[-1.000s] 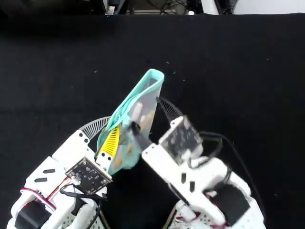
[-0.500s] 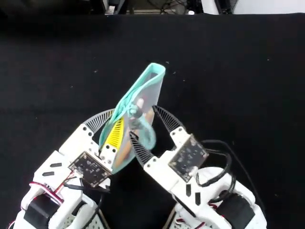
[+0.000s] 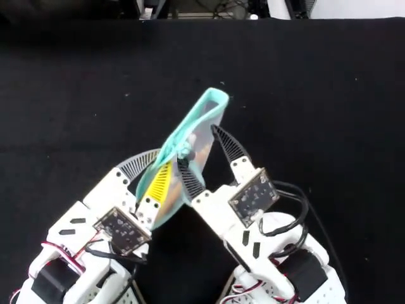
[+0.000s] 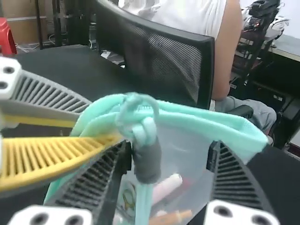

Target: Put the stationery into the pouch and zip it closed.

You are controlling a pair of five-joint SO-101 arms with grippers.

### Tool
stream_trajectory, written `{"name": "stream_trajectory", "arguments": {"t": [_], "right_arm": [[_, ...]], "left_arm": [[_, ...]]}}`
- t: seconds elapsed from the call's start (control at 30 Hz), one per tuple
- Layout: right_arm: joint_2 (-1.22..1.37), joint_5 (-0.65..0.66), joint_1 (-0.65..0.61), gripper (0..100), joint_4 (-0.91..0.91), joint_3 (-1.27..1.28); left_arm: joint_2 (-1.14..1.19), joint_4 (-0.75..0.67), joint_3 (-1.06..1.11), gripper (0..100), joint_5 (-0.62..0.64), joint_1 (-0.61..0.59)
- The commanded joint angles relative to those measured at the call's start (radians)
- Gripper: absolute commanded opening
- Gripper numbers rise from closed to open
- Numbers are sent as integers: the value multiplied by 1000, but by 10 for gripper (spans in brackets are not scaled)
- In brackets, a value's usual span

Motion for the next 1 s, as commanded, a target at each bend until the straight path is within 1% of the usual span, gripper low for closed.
{"name": "stream_trajectory", "arguments": {"t": [0.0, 0.13, 0.17, 0.23, 0.3, 0.33, 0.4, 0.6, 0.73, 0.8, 0.9, 0.97], "right_arm": [[5, -8, 20, 271, -26, -2], [5, -3, 21, 267, -26, -2], [5, -2, 21, 249, -26, -2], [-4, 2, 21, 169, -26, -2], [-5, 49, 21, 90, -26, -10], [-8, 74, 18, 66, -26, -10], [-27, 87, 17, 57, -26, -4], [-74, 54, 21, 60, -21, -1], [-56, 54, 21, 144, -23, -1], [-50, 61, 21, 118, -23, -1], [-58, 66, 23, 12, -26, -2], [-70, 104, 23, 17, -23, -2]], "left_arm": [[18, 23, 74, 30, 20, 36], [20, 23, 74, 30, 20, 38], [20, 23, 76, 30, 20, 38], [20, 21, 84, 30, 20, 38], [20, 15, 96, 30, 20, 38], [20, 15, 99, 30, 18, 38], [20, 15, 99, 30, 17, 38], [20, 15, 99, 30, 15, 38], [20, 15, 99, 30, 15, 38], [20, 15, 99, 30, 15, 38], [20, 15, 99, 30, 15, 38], [20, 15, 99, 30, 15, 38]]}}
